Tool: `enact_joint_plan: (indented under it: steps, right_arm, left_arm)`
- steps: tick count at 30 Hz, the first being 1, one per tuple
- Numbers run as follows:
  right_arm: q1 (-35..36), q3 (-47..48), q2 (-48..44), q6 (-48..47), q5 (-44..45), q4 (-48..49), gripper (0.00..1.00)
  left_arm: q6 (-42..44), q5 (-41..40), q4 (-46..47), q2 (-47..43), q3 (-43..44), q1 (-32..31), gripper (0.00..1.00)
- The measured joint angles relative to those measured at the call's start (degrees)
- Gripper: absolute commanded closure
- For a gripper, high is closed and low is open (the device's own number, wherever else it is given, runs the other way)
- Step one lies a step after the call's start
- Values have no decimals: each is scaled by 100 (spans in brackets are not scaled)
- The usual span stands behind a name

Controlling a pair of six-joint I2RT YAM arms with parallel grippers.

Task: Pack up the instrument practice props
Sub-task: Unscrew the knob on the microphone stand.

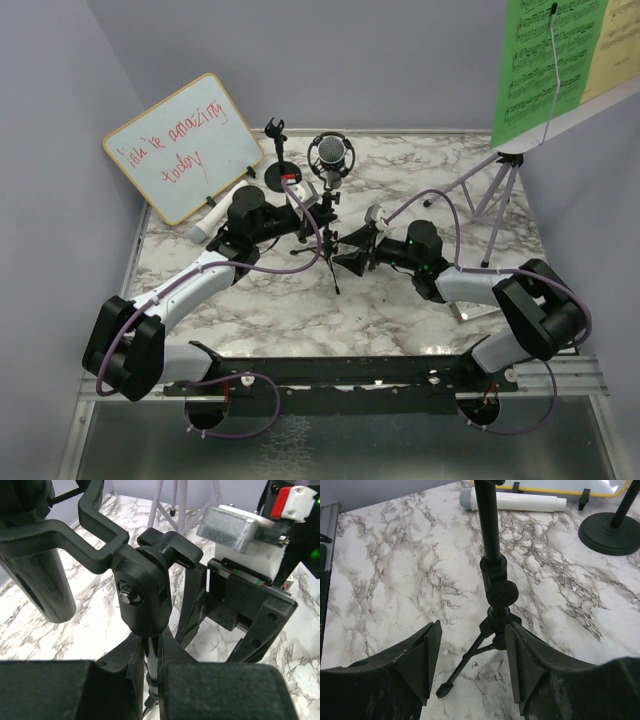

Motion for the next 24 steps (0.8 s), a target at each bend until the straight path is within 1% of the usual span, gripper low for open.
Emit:
enact_joint_plan:
  steps: [4, 16, 21, 24]
  right_arm:
    - [0, 118, 223, -197, -44, 96, 47]
    - [-52, 127, 699, -492, 37, 964, 53]
    - [-87, 223, 802, -560, 24, 1016, 54]
    - [-136, 337, 815, -601, 22, 1019, 57]
  left_arm:
    - [109, 131, -90, 0, 50, 4, 100]
    - [177, 146, -138, 20, 81, 4, 100]
    - [173, 79, -153, 107, 144, 4, 100]
    - [168, 20, -151, 184, 188, 4, 100]
